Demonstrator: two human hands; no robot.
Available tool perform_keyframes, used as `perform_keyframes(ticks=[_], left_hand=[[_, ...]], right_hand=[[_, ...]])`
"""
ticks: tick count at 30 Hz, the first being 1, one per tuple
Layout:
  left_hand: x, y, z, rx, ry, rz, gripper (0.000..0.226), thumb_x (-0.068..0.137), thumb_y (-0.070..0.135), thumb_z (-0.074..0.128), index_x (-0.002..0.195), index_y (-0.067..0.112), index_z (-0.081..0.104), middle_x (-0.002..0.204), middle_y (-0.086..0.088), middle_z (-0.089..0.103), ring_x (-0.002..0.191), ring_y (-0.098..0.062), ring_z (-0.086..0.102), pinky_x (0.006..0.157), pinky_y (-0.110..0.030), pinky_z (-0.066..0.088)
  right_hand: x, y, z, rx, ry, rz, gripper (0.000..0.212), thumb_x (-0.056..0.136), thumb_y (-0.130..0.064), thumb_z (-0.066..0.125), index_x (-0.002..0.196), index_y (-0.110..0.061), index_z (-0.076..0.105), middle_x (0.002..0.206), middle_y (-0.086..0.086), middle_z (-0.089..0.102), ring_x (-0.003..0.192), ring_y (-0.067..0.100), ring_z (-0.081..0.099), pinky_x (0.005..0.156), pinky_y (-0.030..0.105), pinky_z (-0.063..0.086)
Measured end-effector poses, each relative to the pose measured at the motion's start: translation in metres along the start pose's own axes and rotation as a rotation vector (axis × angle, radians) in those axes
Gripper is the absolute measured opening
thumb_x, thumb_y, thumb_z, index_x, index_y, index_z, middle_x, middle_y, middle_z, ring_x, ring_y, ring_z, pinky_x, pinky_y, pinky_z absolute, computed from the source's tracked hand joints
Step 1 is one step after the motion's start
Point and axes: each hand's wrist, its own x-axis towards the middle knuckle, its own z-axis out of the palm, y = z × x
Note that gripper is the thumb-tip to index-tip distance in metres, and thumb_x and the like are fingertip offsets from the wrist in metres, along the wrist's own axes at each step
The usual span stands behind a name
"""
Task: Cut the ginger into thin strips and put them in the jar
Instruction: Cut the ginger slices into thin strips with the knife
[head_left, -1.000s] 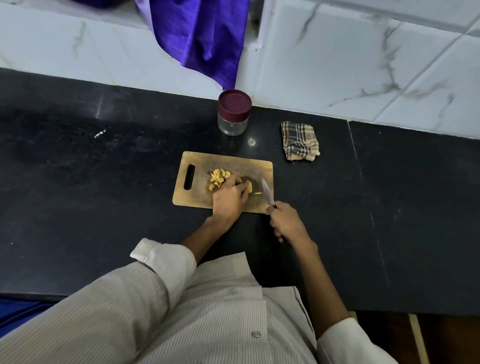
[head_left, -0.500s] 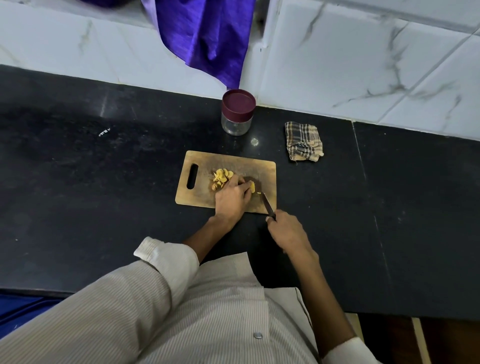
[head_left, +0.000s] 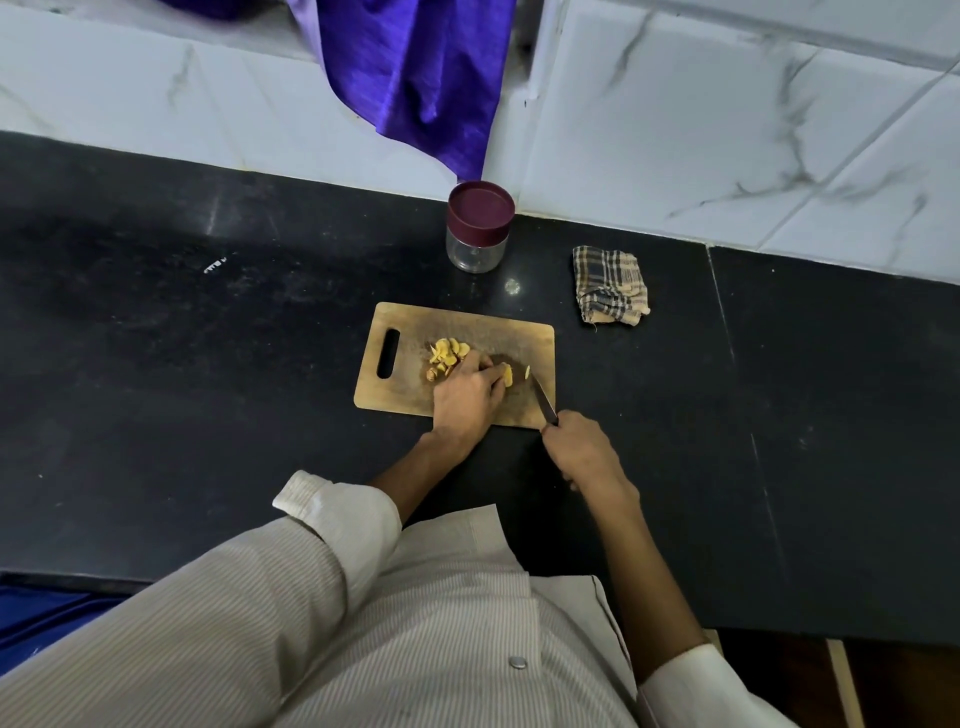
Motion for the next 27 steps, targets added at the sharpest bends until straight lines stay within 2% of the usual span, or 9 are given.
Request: perform_keyframes(ticks=[9,13,20,27], left_hand=[[-0.001,0.003,-0.001,0.01,-0.012,0.002,0.024,0.096,0.024,0.054,0.113,0.016,0.069,0.115,-0.006,0.055,0.092,-0.019,0.061,0.072,-0.032,0.053],[0.002,0.009,-0.004,-0.004,-0.042,-0.042,0.024,0.097,0.024,0.051,0.113,0.016,0.068,0.116,-0.006,0.052,0.094,-0.02,0.06,0.077,-0.036,0.053],[0.004,0.009,-0.005,0.011,-0.065,-0.048,0.027,0.097,0.026,0.05,0.117,0.017,0.066,0.12,-0.005,0.05,0.095,-0.018,0.059,0.076,-0.031,0.05],[0.004,0.008,-0.003,0.006,-0.058,-0.052,0.025,0.096,0.026,0.052,0.114,0.017,0.067,0.118,-0.005,0.05,0.093,-0.019,0.06,0.075,-0.035,0.054]], right_hand=[[-0.004,-0.011,0.02,0.041,0.08,-0.142,0.025,0.104,-0.03,0.041,0.116,-0.012,0.053,0.098,0.011,0.063,0.086,0.03,0.067,0.079,0.052,0.058],[-0.003,-0.014,0.025,0.041,0.096,-0.151,0.026,0.104,-0.03,0.042,0.117,-0.011,0.053,0.101,0.013,0.063,0.09,0.032,0.067,0.08,0.052,0.057],[0.0,-0.016,0.028,0.078,0.083,-0.152,0.027,0.104,-0.031,0.041,0.12,-0.012,0.053,0.105,0.014,0.063,0.093,0.033,0.067,0.081,0.052,0.057],[0.004,-0.017,0.028,0.055,0.073,-0.129,0.026,0.105,-0.03,0.039,0.117,-0.011,0.052,0.109,0.016,0.061,0.096,0.034,0.065,0.083,0.054,0.056]])
